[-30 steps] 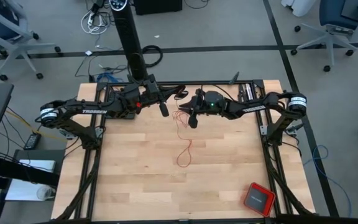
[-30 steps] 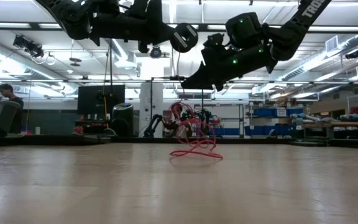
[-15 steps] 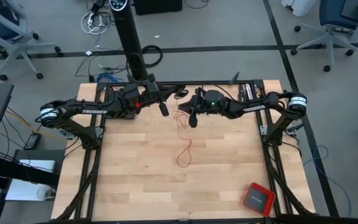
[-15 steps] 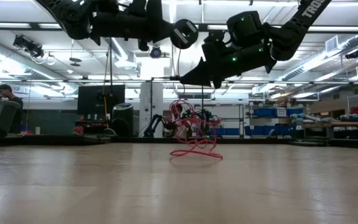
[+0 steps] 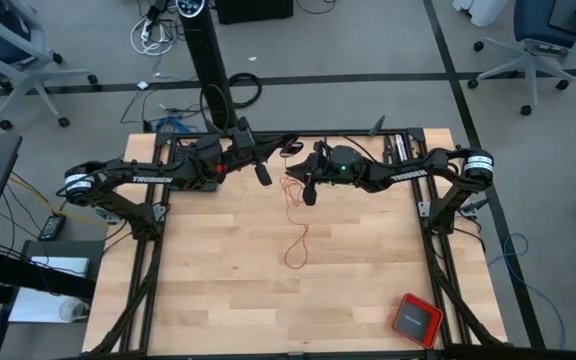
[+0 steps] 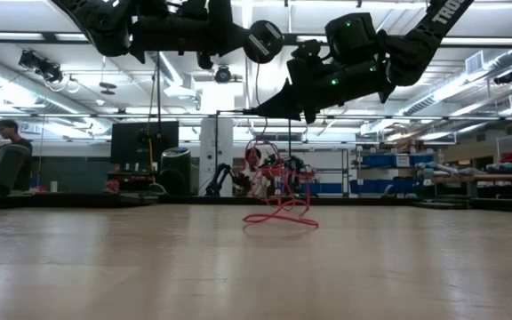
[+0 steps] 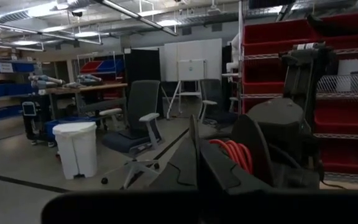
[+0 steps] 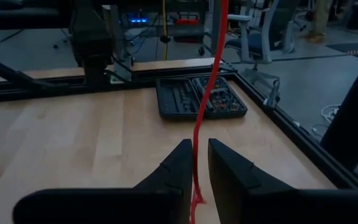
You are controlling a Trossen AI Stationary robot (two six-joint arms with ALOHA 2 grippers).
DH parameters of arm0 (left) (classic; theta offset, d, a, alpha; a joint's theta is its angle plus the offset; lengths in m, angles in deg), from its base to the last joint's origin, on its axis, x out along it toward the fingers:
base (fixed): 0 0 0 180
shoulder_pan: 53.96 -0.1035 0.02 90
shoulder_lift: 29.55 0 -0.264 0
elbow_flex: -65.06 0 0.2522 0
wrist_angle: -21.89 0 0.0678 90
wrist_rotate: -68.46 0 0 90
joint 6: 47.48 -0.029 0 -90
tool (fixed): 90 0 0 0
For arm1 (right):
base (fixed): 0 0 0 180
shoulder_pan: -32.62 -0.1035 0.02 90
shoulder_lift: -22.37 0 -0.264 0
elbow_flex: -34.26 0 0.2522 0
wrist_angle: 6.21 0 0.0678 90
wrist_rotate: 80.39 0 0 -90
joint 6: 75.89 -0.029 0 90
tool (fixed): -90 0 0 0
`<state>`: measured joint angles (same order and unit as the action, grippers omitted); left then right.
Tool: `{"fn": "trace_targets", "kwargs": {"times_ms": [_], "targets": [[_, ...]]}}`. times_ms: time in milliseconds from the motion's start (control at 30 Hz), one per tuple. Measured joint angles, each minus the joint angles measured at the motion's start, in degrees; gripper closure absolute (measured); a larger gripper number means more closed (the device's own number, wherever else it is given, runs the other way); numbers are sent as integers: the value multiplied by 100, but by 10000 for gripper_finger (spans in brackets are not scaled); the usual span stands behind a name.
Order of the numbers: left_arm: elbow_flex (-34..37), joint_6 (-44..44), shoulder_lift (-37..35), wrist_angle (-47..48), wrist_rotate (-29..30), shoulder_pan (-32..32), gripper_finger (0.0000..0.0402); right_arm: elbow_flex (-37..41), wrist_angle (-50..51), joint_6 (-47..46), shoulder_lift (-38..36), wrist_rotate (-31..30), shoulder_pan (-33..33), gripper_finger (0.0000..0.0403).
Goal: Coil cords
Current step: Coil the red wire onto the spool
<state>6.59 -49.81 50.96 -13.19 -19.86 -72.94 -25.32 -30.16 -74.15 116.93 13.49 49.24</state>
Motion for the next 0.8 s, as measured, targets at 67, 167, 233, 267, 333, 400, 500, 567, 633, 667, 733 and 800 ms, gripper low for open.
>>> {"fn": "trace_targets", "kwargs": {"times_ms": [67,167,233,267,333,400,500,567,633,667,733,800], "targets": [[0,0,0,-28,14,0,401,0,-1,0,0,-2,0,353],[0,1,11,-115,41,0,401,0,-1,0,0,-1,0,355],[0,2,11,-125,51,0,401,0,-1,2,0,-70,0,358],[0,1,11,-136,59,0,401,0,1,25,0,-130,0,361],[0,2,11,-168,61,0,401,0,1,115,0,-223,0,373],[0,2,11,-201,61,0,401,0,1,164,0,-267,0,392],[0,2,11,-218,61,0,401,0,1,217,0,-300,0,396],[0,0,11,-222,61,0,401,0,8,228,0,-325,0,399],[0,2,11,-208,61,2,401,0,56,244,0,-389,0,399],[0,2,11,-187,61,0,401,0,114,261,0,-416,0,400],[0,-2,11,-90,63,0,401,0,235,282,0,-453,18,400],[0,-30,11,39,63,-2,401,0,303,248,0,-482,69,401]]}}
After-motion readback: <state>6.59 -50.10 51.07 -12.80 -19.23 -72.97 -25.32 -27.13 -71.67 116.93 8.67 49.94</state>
